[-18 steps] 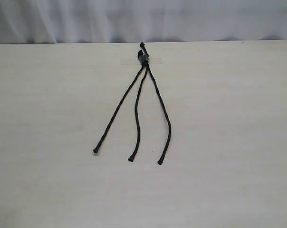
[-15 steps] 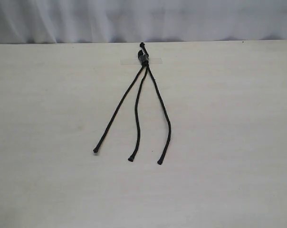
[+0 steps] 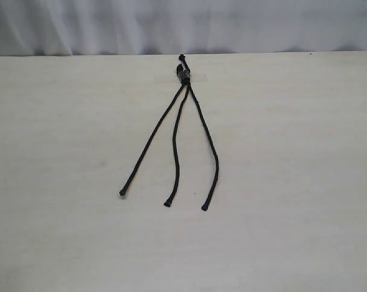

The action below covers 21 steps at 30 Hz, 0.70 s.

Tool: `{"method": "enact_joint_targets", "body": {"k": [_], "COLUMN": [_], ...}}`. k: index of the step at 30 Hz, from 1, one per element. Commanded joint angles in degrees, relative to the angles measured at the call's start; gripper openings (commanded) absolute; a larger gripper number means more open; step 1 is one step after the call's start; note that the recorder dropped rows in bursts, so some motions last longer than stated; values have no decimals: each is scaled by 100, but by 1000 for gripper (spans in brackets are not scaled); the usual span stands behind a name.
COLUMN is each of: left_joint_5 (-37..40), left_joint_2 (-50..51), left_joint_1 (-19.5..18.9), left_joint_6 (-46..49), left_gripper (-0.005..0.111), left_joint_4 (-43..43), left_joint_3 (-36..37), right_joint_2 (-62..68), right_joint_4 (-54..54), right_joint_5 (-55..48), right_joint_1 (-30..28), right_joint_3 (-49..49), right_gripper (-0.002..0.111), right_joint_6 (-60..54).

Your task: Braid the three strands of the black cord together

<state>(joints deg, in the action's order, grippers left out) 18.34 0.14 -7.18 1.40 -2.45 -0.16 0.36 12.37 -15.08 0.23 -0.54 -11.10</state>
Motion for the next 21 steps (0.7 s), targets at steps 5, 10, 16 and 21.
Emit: {"method": "enact_joint_targets", "body": {"k": [5,10,16,21], "left_joint_5": [-63,-63,-63,-63], "left_joint_2": [-14,-14,-14,-14], "left_joint_1": [-7,-7,-7,-7], "left_joint_6": [-14,-14,-14,-14], "left_gripper": [0,0,0,0], "left_joint_4": [10,10,10,10], "left_joint_3": [16,16,16,16], "right_joint_2": [-36,-36,-36,-36], "right_joint_4": [14,14,14,14], "right_joint_5": [19,19,19,208], "right_joint_1": [-37,-37,-37,-36], "right_joint_3": [28,28,28,28], "right_gripper": [5,5,5,5], "right_joint_6": [0,0,0,0]}}
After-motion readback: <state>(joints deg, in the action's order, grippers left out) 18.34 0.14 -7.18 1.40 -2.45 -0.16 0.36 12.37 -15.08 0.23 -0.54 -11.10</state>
